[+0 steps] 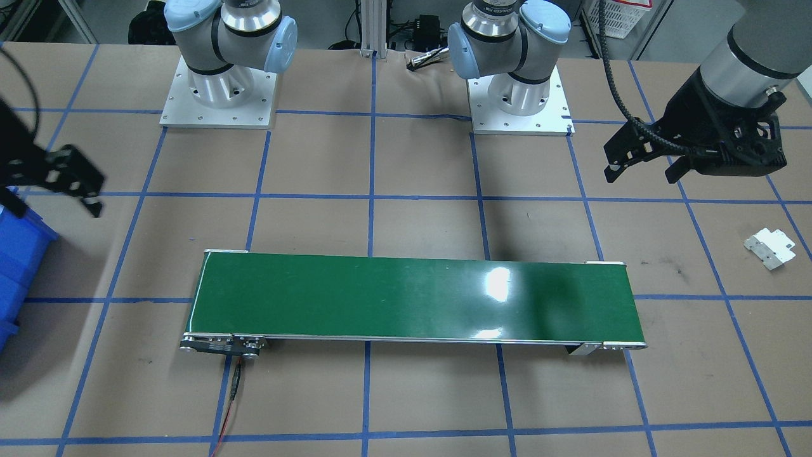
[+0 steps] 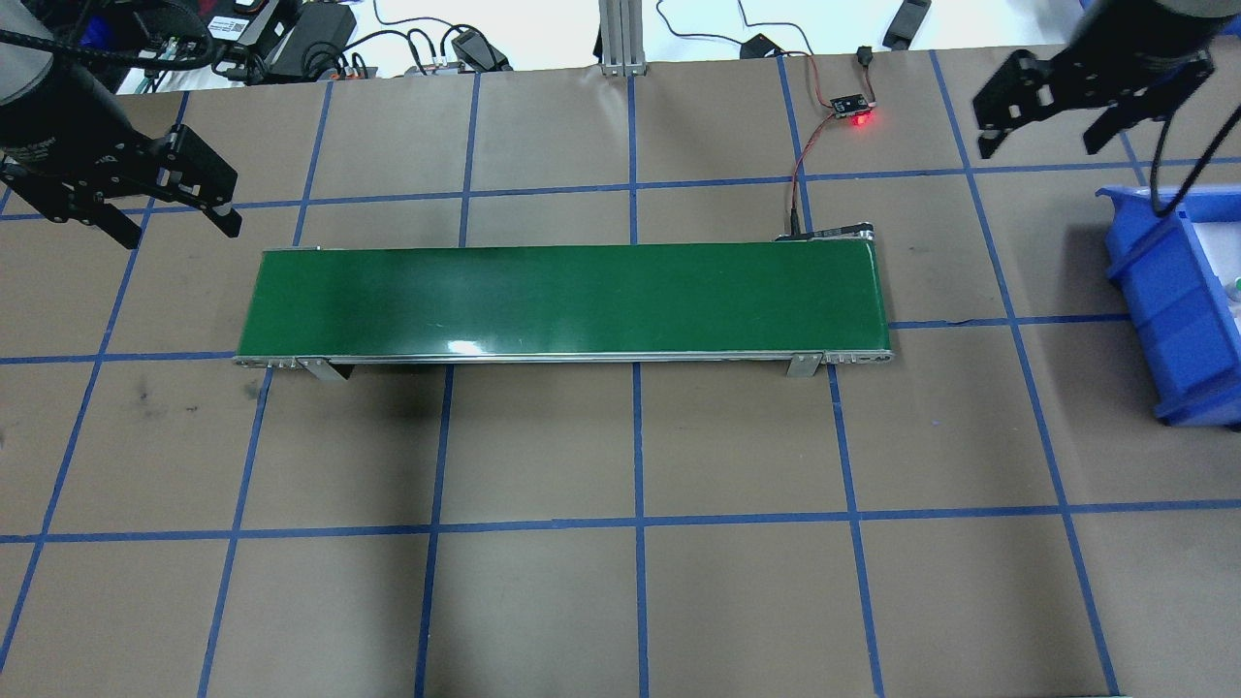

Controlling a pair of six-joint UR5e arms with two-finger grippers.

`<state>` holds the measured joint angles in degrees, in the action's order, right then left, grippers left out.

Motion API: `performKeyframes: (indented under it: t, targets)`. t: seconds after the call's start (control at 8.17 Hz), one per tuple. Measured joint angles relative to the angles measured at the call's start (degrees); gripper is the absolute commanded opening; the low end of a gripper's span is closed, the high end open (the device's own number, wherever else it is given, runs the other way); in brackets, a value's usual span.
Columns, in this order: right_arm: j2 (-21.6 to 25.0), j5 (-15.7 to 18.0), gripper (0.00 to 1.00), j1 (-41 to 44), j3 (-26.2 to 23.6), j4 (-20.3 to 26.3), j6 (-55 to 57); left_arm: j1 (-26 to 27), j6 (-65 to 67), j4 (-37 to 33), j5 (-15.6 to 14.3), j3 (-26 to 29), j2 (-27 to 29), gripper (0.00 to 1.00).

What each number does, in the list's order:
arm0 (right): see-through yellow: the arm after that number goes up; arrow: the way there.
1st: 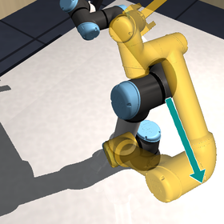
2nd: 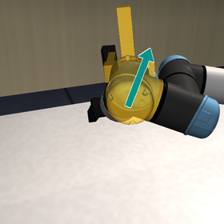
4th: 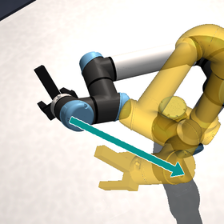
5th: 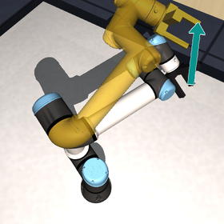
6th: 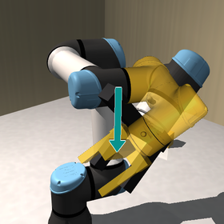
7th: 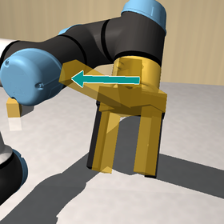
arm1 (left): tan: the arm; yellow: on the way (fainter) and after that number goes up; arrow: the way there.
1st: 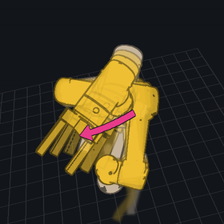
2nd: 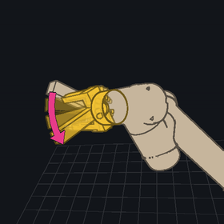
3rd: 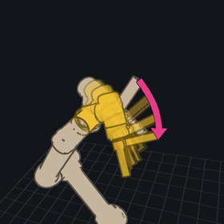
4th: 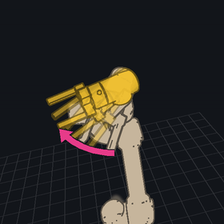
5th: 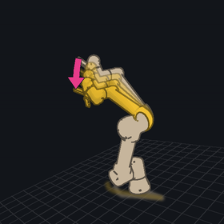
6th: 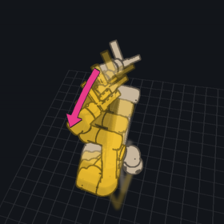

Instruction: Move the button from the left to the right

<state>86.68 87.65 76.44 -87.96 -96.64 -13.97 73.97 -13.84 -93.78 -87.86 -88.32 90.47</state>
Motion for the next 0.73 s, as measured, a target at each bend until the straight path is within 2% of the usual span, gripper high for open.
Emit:
performKeyframes:
  t: [0.37, 0.73]
  targets:
    - [2.8, -0.8, 1.0, 12.6, 0.1, 0.3, 14.4, 1.8, 0.2, -0.3, -0.3, -0.1, -1.2, 1.0]
    - [3.3, -0.5, 1.0, 16.4, 0.1, 0.6, 16.8, 5.1, 1.4, -0.4, -0.5, -0.1, -1.9, 1.0]
